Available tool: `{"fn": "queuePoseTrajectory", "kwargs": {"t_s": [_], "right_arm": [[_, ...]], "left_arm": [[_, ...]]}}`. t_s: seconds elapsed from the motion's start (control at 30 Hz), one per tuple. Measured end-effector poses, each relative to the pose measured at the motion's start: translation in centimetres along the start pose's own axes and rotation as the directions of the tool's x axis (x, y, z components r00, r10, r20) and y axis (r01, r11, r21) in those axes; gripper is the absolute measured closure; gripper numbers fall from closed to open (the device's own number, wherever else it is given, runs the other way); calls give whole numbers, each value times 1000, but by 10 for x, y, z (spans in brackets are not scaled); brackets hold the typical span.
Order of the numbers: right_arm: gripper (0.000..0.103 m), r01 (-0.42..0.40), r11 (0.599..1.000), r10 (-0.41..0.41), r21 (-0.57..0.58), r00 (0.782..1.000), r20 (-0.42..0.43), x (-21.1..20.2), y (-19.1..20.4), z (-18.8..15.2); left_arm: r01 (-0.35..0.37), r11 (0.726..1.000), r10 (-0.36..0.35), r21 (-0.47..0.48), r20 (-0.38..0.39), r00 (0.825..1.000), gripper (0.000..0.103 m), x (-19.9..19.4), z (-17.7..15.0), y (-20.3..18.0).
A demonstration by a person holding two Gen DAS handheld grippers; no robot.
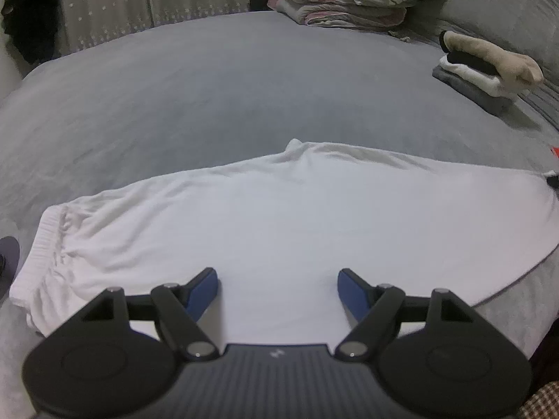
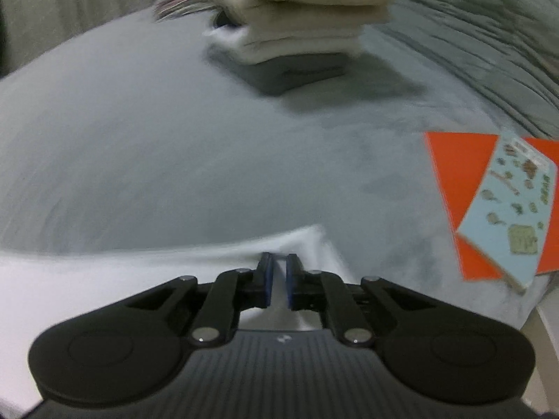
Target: Fold clothes
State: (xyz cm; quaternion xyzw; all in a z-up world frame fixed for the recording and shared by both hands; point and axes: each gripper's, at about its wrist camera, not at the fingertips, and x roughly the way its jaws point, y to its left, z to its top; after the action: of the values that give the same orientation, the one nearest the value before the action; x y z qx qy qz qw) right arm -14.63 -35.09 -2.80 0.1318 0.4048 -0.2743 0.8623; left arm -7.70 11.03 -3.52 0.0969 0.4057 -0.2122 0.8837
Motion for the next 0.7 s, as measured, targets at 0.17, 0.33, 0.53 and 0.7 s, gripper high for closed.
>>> {"fn": "queuePoseTrajectory", "kwargs": {"t_s": [0.17, 0.33, 0.53, 0.7], "right_arm": [[89, 37, 996, -39, 84, 999, 28, 1, -26, 16], [62, -38, 994, 37, 104, 999, 13, -16, -35, 10], [52, -74, 993, 75, 91, 997, -18, -28, -40, 1], [52, -51, 998, 53, 43, 997, -51, -27, -35, -8]], "left_arm": [[5, 1000, -5, -7, 6, 1000, 26, -3, 0, 1], [4, 1000, -4, -16, 17, 1000, 26, -6, 1, 5], [12, 1000, -11, -22, 34, 999, 26, -12, 2, 8], [13, 999, -11, -34, 42, 999, 26, -15, 1, 11]]}}
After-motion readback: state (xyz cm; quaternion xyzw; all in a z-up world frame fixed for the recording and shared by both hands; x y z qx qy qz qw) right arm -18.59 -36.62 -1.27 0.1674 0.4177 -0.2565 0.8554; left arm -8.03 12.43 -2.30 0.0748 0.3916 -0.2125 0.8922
